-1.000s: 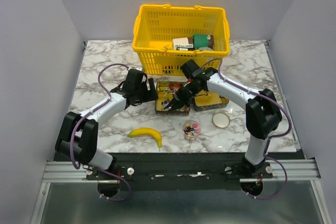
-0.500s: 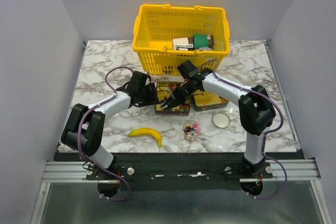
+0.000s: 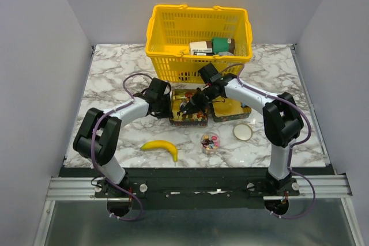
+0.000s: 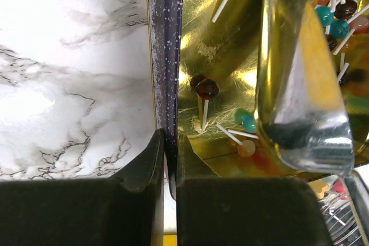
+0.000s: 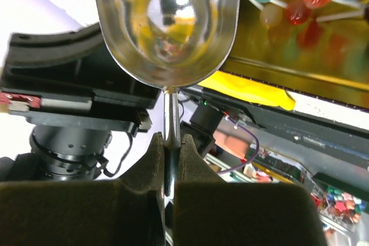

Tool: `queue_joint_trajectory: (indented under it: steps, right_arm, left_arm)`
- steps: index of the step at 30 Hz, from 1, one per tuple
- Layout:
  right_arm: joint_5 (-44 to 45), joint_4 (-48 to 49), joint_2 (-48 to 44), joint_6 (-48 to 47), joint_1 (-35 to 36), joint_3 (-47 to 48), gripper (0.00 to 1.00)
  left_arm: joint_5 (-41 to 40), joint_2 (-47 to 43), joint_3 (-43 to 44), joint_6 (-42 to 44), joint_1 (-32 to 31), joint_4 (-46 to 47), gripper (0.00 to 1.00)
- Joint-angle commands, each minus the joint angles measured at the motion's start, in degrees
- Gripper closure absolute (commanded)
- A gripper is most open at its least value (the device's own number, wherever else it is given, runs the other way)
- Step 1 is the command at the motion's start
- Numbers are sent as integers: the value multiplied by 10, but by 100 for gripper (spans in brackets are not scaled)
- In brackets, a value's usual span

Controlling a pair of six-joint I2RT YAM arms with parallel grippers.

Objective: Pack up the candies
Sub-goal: Scoop the fake candies from the storage box.

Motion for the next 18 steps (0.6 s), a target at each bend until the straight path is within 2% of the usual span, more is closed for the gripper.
queue_joint_trajectory:
  steps: [1,8,18]
  right_arm:
    - [65,-55,27,26,-14,-26,99]
    - [85,-73,11,44,-17,-44,99]
    - [103,-69,5,94,-19,-80,100]
  left_arm:
    - [7,19,3,1,-3,-22,96]
    - [-28,11,4,-6,-5,-25,97]
    - [-126,-23,0,-27,-26,-12,100]
